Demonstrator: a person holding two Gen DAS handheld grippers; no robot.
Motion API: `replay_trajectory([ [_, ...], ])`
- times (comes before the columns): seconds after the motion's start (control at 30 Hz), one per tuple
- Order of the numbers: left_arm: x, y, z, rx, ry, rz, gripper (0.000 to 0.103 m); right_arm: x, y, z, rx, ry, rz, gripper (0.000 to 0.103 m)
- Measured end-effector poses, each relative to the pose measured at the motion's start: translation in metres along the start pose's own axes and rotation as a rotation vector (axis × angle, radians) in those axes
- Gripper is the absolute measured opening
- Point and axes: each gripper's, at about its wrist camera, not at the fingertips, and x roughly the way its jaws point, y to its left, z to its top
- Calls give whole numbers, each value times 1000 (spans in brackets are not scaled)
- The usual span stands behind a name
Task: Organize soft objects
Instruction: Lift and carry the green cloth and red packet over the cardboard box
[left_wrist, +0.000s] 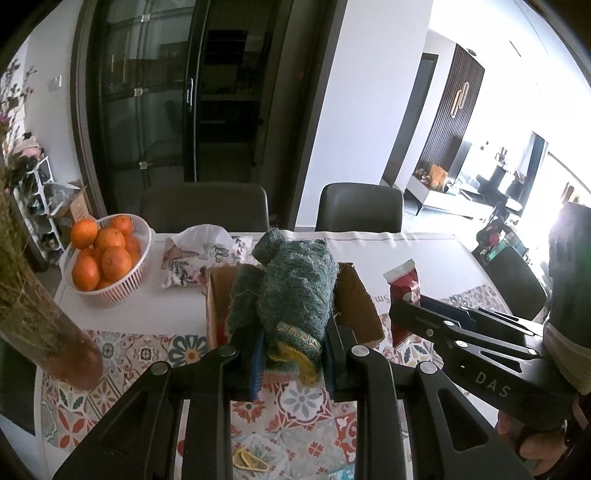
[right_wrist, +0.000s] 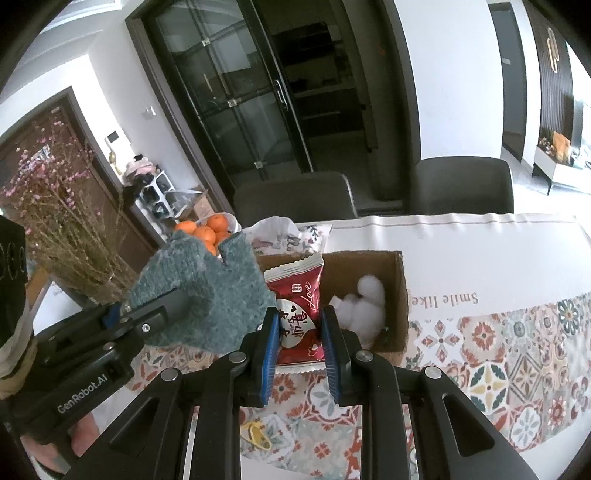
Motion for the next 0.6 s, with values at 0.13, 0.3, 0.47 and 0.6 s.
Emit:
replay_trajectory([
  [0.13,14,2,8,-1,15,-4,25,9,-4,9,-2,9,-4,24],
  [0.3,37,7,13,-6,49,-7,25,27,-10,17,-3,34,-11,24],
  [0.47,60,13,16,-18,83,-20,25,47,-16,23,-4,64,-25,24],
  [0.6,80,17,16,-26,116,-22,26,63,-22,27,-3,96,-27,24],
])
